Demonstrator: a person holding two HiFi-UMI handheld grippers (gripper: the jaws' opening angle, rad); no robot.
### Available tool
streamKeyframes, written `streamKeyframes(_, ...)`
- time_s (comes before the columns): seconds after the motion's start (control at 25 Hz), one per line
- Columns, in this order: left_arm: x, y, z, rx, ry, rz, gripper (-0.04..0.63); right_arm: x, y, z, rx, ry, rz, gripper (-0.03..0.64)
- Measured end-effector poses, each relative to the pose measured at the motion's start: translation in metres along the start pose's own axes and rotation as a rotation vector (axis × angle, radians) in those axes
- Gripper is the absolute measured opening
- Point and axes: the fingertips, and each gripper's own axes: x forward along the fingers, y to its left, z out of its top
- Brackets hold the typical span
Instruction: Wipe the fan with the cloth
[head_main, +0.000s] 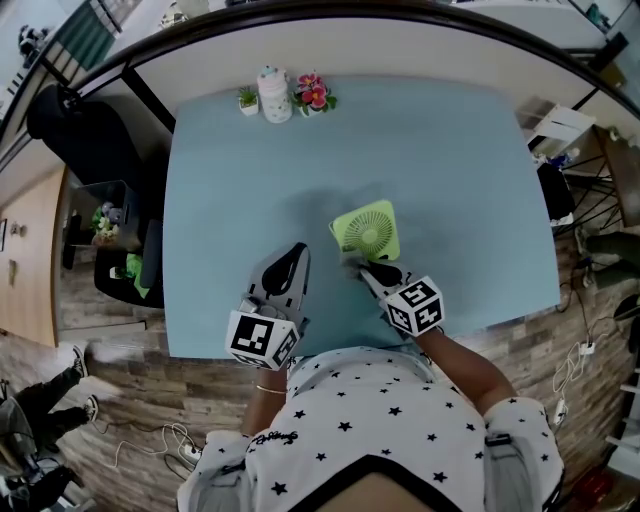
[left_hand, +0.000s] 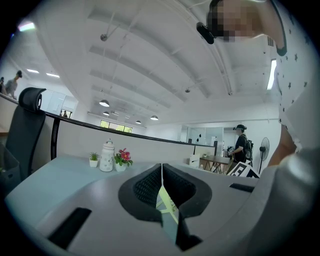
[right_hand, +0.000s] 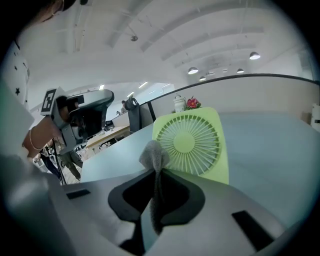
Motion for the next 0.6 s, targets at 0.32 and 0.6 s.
streamKeyframes(0.32,0.001,0.0,-0.003,-0.009,0.006,-0.006,0.032,-0.014,-0.031,0.005,0.016,-0.016,-0.076,0.032)
streamKeyframes(0.6,0.006,-0.004,-0.005,-0.008,0.011,-0.029,0.032,-0.038,-0.074,-0.004,0.123,-0.029,-0.198,0.032)
